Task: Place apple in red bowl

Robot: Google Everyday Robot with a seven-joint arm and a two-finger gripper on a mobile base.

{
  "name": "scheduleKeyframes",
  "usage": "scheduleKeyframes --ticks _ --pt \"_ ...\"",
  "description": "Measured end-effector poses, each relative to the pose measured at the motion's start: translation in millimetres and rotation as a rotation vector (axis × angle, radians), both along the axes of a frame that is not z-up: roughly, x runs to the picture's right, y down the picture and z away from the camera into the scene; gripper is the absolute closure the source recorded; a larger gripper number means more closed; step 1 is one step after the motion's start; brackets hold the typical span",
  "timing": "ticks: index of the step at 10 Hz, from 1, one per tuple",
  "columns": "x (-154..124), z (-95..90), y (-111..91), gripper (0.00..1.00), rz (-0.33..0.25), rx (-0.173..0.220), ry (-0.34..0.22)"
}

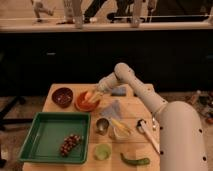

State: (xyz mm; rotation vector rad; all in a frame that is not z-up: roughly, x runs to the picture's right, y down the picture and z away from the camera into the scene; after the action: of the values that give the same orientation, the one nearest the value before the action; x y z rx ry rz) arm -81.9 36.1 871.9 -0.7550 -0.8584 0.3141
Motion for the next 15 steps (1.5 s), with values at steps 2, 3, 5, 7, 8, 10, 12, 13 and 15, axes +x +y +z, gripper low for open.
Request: scheduleKeyframes --ticks 2,3,5,7,8,10,12,13,15 --pt "-2 3.5 -6 1.00 0.010 0.003 0.002" --pt "-4 5.4 -8 1.00 0.011 0.005 0.003" --pt "-9 9.6 -11 1.00 0.009 0.008 0.008" --pt "-12 11.0 -11 0.99 0.004 0.006 0.007" --pt "-12 11.1 -11 0.93 0.004 0.005 0.007" --pt "-10 11.3 -11 0.73 0.006 0.005 0.009" --pt "-11 12.0 -10 0.53 0.005 0.003 0.008" --pt "-12 11.8 -10 0.42 0.005 0.004 0.007" --pt "-12 11.8 -10 0.24 0.005 0.003 0.008"
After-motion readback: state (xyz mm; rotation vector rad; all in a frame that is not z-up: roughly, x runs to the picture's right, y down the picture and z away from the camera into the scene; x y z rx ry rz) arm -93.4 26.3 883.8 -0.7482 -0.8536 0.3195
